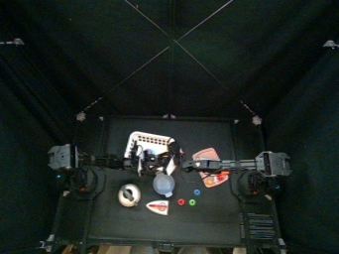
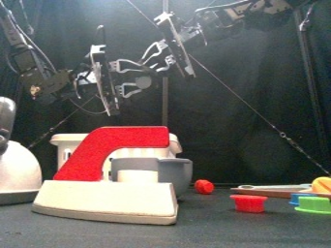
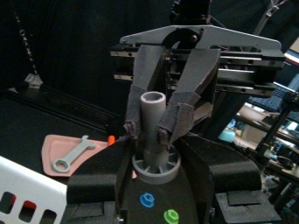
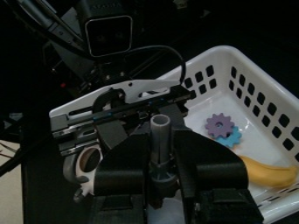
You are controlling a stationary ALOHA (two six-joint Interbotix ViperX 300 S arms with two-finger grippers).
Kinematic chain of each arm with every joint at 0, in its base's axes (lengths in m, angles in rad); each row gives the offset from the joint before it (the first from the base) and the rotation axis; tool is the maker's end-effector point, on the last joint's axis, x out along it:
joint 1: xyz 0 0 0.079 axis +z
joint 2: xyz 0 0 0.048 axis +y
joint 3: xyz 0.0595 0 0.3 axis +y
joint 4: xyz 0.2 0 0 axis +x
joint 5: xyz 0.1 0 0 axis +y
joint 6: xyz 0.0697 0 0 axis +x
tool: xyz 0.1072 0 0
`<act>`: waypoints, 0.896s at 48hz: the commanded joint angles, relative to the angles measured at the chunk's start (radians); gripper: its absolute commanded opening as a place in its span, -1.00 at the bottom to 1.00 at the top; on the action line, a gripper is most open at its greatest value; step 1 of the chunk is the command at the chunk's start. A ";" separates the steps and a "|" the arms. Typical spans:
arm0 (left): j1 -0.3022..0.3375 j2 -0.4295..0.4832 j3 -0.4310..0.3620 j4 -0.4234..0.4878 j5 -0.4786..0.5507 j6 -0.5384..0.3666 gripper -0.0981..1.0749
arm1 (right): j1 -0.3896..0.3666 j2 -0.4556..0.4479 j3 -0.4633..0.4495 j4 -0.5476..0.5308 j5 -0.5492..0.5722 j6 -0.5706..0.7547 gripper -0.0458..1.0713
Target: Hand over nail
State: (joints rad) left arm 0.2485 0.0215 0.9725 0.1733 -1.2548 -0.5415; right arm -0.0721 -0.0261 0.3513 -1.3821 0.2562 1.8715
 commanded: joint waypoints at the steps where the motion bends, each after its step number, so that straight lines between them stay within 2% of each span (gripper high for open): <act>1: 0.005 -0.017 -0.006 -0.005 -0.003 -0.002 0.09 | -0.002 -0.018 -0.006 0.000 0.034 -0.003 0.21; 8: 0.005 -0.017 -0.006 -0.006 -0.002 -0.002 0.09 | 0.002 -0.018 0.003 0.002 0.044 -0.005 0.50; 15: 0.005 -0.015 -0.006 -0.006 0.002 -0.002 0.09 | 0.006 -0.025 0.012 0.002 0.051 -0.003 0.68; 43: 0.008 -0.017 0.008 -0.041 0.023 -0.002 0.09 | 0.040 -0.101 0.086 0.003 0.092 -0.003 0.69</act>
State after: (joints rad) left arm 0.2531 0.0215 0.9863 0.1319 -1.2303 -0.5446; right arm -0.0445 -0.0782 0.4295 -1.3775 0.3344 1.8699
